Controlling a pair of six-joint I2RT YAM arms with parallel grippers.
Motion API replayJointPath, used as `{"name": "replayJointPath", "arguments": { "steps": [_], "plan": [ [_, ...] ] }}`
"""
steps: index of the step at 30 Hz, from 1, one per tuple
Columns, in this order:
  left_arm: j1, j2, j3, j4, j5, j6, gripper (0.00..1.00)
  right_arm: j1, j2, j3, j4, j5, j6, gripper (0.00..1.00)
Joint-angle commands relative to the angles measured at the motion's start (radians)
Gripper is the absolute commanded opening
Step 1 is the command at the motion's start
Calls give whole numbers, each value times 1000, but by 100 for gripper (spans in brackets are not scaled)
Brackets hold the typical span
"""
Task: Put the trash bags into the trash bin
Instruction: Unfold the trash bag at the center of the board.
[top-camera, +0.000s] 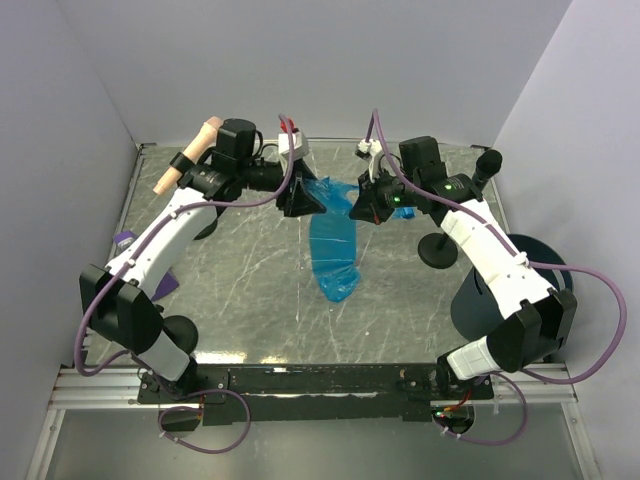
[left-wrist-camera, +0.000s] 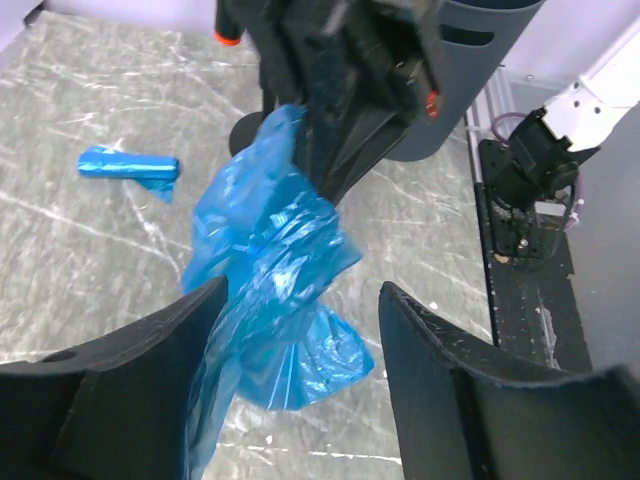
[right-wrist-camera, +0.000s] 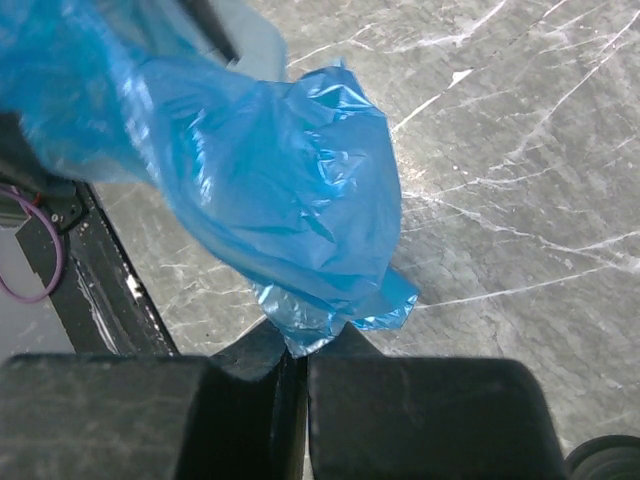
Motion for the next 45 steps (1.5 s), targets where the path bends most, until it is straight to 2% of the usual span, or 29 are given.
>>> {"name": "replayJointPath", "arguments": {
  "steps": [1,4,8,10,13,14,22,26,35,40,43,45],
  "plan": [
    [-27,0,66,-10,-15,22,57,-2,-9,21,22,5,20,0],
    [-32,41,124,-63,-36,21,36,-2,-10,21,21,3,14,0],
    [-32,43,120,-12,-35,-13,11,-4,-23,7,7,-9,-14,0],
    [-32,47,132,-26,-49,-10,2,-4,-32,15,-13,-32,-52,9],
    [-32,44,138,-81,-46,61,1,-4,-56,55,-31,-95,-107,26],
    [-30,43,134,-93,-43,84,1,-4,-61,70,-34,-113,-120,27],
    [-30,40,134,-124,8,107,1,-1,-30,150,-37,-181,-143,29],
    [-32,38,138,-123,31,98,1,4,-6,165,-22,-147,-140,41],
    [-30,43,141,-123,72,90,1,42,56,197,9,-44,-127,43],
    [-32,43,141,-123,80,96,1,68,85,225,24,-11,-118,41],
    [-30,43,140,-129,77,101,1,77,94,236,35,19,-117,24],
    [-27,41,137,-135,65,102,0,77,94,240,36,49,-115,8]
  ]
}}
